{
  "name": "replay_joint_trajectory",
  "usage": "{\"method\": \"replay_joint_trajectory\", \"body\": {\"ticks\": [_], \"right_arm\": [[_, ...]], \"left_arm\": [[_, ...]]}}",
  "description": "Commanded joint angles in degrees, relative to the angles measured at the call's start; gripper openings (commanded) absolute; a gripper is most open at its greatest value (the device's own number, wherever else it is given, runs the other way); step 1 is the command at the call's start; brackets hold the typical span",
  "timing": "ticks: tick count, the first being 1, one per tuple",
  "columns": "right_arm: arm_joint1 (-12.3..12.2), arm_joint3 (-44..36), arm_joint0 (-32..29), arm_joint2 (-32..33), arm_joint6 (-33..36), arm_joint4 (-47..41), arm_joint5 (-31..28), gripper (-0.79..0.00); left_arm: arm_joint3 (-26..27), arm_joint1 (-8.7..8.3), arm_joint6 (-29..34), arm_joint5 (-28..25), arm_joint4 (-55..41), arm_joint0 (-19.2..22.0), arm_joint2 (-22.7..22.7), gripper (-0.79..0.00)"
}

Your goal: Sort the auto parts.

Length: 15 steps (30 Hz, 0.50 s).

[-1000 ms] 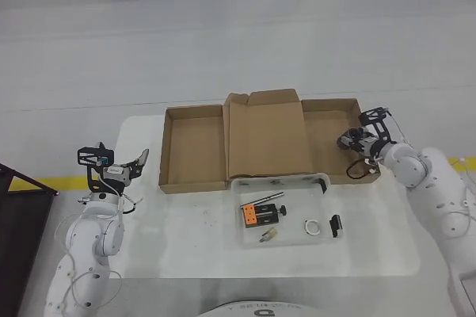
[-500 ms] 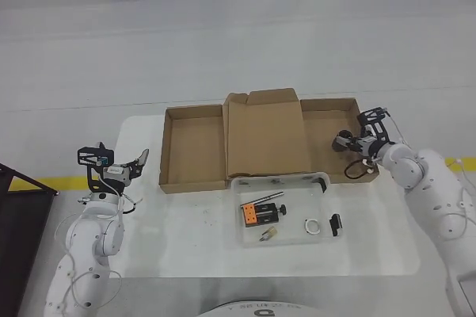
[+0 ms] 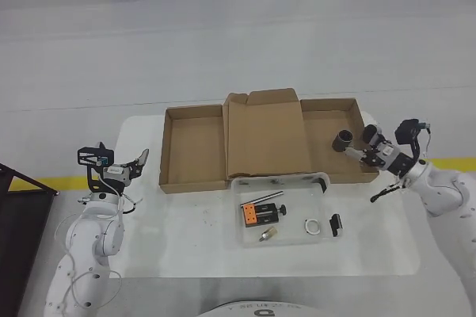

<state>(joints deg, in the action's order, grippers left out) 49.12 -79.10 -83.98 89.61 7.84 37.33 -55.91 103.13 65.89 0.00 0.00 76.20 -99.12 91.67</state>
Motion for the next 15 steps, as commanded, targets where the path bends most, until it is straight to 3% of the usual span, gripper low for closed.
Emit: {"method": "replay_joint_trajectory", "body": {"ticks": [1, 4, 15], "right_arm": [[-0.3, -4.0, -2.7, 0.7, -1.2, 1.6, -2.1, 0.000], [-0.9, -9.3, -6.7, 1.6, -3.8, 5.2, -2.1, 0.000], [-1.0, -11.0, -6.2, -0.4, -1.5, 6.3, -2.1, 0.000]], "left_arm": [[0.0, 0.00, 0.0, 0.0, 0.0, 0.0, 0.0, 0.000], [0.0, 0.00, 0.0, 0.0, 0.0, 0.0, 0.0, 0.000], [0.0, 0.00, 0.0, 0.0, 0.0, 0.0, 0.0, 0.000]]}}
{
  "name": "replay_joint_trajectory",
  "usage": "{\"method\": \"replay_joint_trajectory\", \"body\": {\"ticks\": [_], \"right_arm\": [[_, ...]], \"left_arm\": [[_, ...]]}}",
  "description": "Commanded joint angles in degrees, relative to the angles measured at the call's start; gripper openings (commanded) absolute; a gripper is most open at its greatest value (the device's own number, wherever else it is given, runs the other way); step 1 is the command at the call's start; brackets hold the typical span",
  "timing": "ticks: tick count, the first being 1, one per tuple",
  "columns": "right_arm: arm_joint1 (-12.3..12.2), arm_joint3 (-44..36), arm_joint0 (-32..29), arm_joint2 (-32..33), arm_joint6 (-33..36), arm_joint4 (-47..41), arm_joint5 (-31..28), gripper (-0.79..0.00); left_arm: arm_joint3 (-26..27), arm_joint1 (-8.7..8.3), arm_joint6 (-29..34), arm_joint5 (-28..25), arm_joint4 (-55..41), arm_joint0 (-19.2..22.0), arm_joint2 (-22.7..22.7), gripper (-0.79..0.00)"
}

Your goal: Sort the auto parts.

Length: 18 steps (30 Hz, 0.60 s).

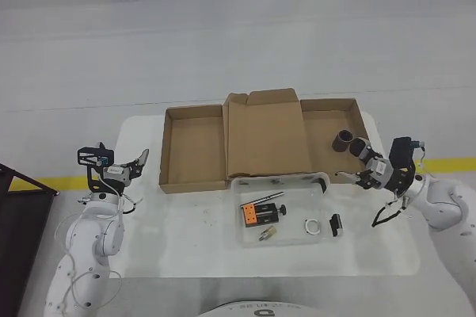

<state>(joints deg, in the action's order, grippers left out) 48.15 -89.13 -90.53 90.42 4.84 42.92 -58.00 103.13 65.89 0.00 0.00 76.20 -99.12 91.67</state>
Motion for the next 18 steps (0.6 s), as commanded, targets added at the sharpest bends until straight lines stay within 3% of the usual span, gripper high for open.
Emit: {"method": "replay_joint_trajectory", "body": {"ticks": [1, 3, 5, 11, 13, 16, 18], "right_arm": [[-0.2, -2.5, 1.0, -2.0, 3.0, 3.4, 0.0, 0.000], [-0.3, -5.4, 1.4, -3.1, 4.0, 9.2, 0.0, 0.000], [-0.5, -8.9, 1.2, -4.7, 3.2, 15.8, 0.0, -0.052], [-0.6, -15.7, -1.1, -7.0, -1.0, 33.4, 0.8, -0.376], [-0.6, -17.4, -2.2, -7.9, -2.3, 37.9, 1.7, -0.366], [-0.6, -19.5, -3.3, -9.5, -2.7, 44.2, 3.6, -0.268], [-0.5, -20.1, -3.6, -10.4, -2.9, 46.8, 4.8, -0.246]], "left_arm": [[0.0, 0.00, 0.0, 0.0, 0.0, 0.0, 0.0, 0.000], [0.0, 0.00, 0.0, 0.0, 0.0, 0.0, 0.0, 0.000], [0.0, 0.00, 0.0, 0.0, 0.0, 0.0, 0.0, 0.000], [0.0, 0.00, 0.0, 0.0, 0.0, 0.0, 0.0, 0.000], [0.0, 0.00, 0.0, 0.0, 0.0, 0.0, 0.0, 0.000], [0.0, 0.00, 0.0, 0.0, 0.0, 0.0, 0.0, 0.000], [0.0, 0.00, 0.0, 0.0, 0.0, 0.0, 0.0, 0.000]]}}
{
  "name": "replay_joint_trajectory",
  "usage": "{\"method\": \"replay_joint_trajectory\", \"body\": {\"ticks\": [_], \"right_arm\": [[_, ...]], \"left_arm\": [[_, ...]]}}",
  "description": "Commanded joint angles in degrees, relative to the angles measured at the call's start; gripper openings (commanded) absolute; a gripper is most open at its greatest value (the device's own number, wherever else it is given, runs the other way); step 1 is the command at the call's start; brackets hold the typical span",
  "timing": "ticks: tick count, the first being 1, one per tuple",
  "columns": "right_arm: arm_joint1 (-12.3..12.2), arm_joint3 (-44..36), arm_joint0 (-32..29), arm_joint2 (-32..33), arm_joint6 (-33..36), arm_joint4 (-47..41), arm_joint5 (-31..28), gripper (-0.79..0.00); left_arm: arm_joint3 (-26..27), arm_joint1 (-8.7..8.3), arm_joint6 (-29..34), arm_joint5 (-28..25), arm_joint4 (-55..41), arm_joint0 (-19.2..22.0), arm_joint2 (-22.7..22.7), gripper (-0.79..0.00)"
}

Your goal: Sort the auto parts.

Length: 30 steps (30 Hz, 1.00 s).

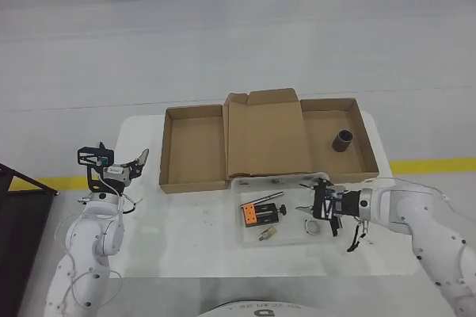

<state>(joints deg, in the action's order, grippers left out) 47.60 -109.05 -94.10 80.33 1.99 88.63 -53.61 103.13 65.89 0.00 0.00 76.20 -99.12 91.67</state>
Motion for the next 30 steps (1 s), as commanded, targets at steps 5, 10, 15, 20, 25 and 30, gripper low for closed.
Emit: {"method": "replay_joint_trajectory", "body": {"ticks": [5, 10, 15, 20, 25, 30], "right_arm": [[0.1, -0.8, 0.0, -2.9, 1.3, 5.5, 1.7, -0.219], [0.6, -1.4, 1.3, -6.3, 5.8, 7.8, 2.9, -0.188], [1.2, -0.7, 3.8, -9.6, 9.8, 7.2, 3.5, -0.252], [1.9, 0.4, 6.7, -12.7, 12.5, 5.6, 3.0, -0.345], [2.8, 1.7, 9.6, -16.7, 16.1, 5.6, 2.6, -0.397], [3.6, 3.2, 12.2, -19.8, 18.1, 4.8, 2.2, -0.400]], "left_arm": [[0.0, 0.00, 0.0, 0.0, 0.0, 0.0, 0.0, 0.000], [0.0, 0.00, 0.0, 0.0, 0.0, 0.0, 0.0, 0.000], [0.0, 0.00, 0.0, 0.0, 0.0, 0.0, 0.0, 0.000], [0.0, 0.00, 0.0, 0.0, 0.0, 0.0, 0.0, 0.000], [0.0, 0.00, 0.0, 0.0, 0.0, 0.0, 0.0, 0.000], [0.0, 0.00, 0.0, 0.0, 0.0, 0.0, 0.0, 0.000]]}}
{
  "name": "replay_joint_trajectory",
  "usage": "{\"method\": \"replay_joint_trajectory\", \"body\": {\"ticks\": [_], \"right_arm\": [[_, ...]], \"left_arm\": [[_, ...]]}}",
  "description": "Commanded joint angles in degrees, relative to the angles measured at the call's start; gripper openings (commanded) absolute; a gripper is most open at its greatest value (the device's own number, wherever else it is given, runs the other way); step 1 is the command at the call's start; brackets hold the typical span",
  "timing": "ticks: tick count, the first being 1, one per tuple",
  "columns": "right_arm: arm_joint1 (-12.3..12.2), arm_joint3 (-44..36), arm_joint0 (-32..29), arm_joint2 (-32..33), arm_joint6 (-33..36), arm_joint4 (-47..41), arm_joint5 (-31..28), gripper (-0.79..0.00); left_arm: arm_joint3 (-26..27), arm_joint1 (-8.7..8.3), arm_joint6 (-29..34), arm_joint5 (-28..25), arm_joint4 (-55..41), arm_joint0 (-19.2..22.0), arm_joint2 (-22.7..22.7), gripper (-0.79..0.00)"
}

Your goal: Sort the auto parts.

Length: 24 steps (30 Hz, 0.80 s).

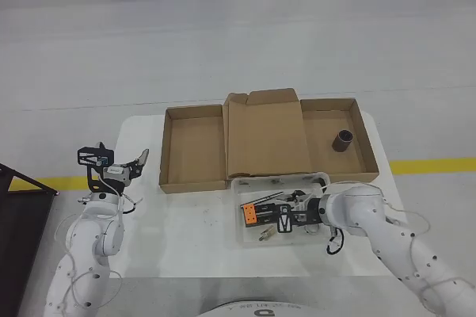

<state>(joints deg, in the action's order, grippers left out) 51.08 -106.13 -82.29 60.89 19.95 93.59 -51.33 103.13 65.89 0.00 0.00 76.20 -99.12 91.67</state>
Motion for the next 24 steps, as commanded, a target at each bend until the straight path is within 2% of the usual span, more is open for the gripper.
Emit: {"method": "replay_joint_trajectory", "body": {"ticks": [1, 20, 24], "right_arm": [[0.2, 0.5, 0.8, -0.8, 0.5, -0.3, -0.2, -0.397], [2.5, 5.8, 7.0, -7.9, 6.3, -2.1, 0.2, -0.456], [2.5, 6.3, 7.2, -7.6, 6.3, -2.4, 0.5, -0.514]], "left_arm": [[0.0, 0.00, 0.0, 0.0, 0.0, 0.0, 0.0, 0.000], [0.0, 0.00, 0.0, 0.0, 0.0, 0.0, 0.0, 0.000], [0.0, 0.00, 0.0, 0.0, 0.0, 0.0, 0.0, 0.000]]}}
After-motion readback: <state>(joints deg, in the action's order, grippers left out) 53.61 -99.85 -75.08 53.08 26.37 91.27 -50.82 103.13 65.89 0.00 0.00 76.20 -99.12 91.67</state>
